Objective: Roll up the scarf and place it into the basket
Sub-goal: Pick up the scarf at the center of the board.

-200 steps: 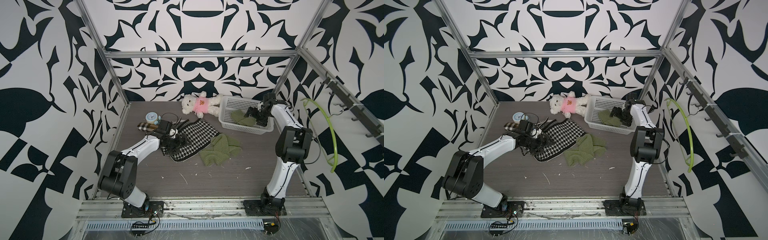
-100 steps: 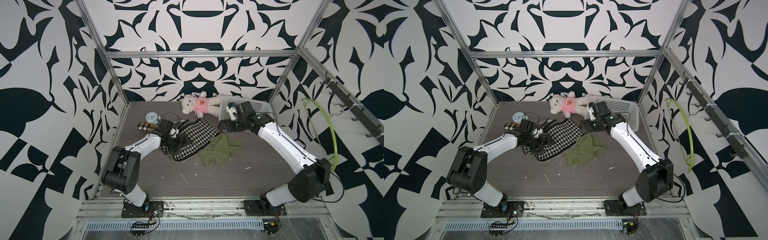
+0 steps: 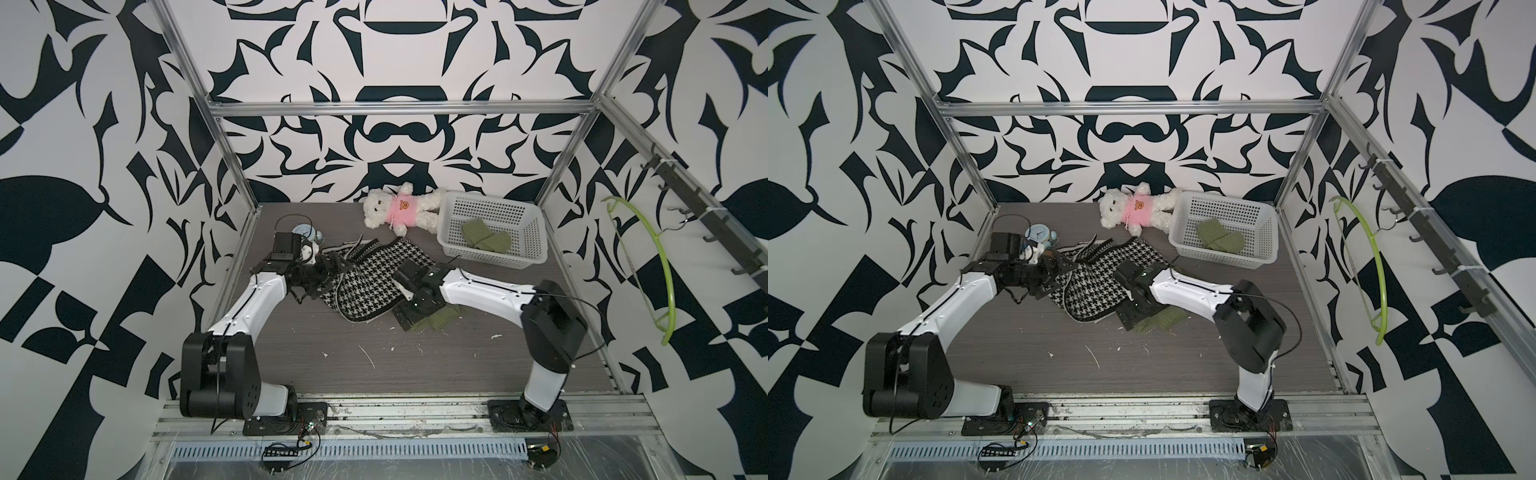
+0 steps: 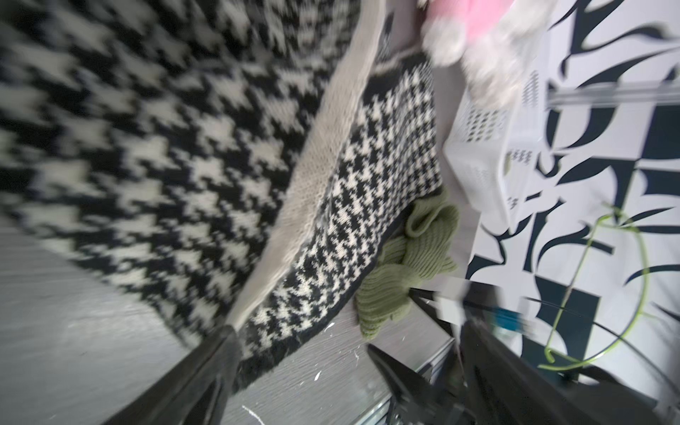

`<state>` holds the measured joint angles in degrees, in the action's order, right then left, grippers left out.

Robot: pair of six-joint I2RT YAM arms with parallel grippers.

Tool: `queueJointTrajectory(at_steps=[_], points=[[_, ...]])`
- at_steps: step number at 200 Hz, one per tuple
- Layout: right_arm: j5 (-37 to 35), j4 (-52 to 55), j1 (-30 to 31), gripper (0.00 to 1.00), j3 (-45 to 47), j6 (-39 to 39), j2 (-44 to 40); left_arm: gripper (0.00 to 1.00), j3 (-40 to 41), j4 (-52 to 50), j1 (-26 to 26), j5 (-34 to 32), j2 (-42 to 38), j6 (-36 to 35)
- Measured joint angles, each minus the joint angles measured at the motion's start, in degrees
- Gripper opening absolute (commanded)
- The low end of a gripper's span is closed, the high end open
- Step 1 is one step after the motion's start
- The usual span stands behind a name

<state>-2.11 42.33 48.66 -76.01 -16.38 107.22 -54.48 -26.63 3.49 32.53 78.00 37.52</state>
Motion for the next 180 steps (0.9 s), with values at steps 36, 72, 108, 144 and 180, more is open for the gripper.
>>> queueJointTrajectory(at_steps=[36,72,108,144,180], points=[[-5.97,3.48,2.89,0.10,-5.07,-1.49,7.72,0.99,1.31,-3.10,-4.76,0.31,-8.11,-0.22],[-9.05,8.55,5.70,0.00,-8.63,-2.78,7.06,0.99,1.05,-7.41,-7.61,0.48,-10.47,-2.97],[-5.42,10.36,10.43,0.00,-22.67,-2.10,2.78,0.99,-1.81,-12.61,-14.62,-1.38,-10.40,-4.74],[2.32,7.72,12.74,0.00,-39.08,0.26,-2.75,0.99,-1.75,-12.59,-21.55,-0.44,-10.56,-3.34],[7.78,-0.33,12.50,0.00,-45.00,2.36,-9.84,0.99,-1.14,-12.63,-21.88,0.17,-11.61,-2.56]])
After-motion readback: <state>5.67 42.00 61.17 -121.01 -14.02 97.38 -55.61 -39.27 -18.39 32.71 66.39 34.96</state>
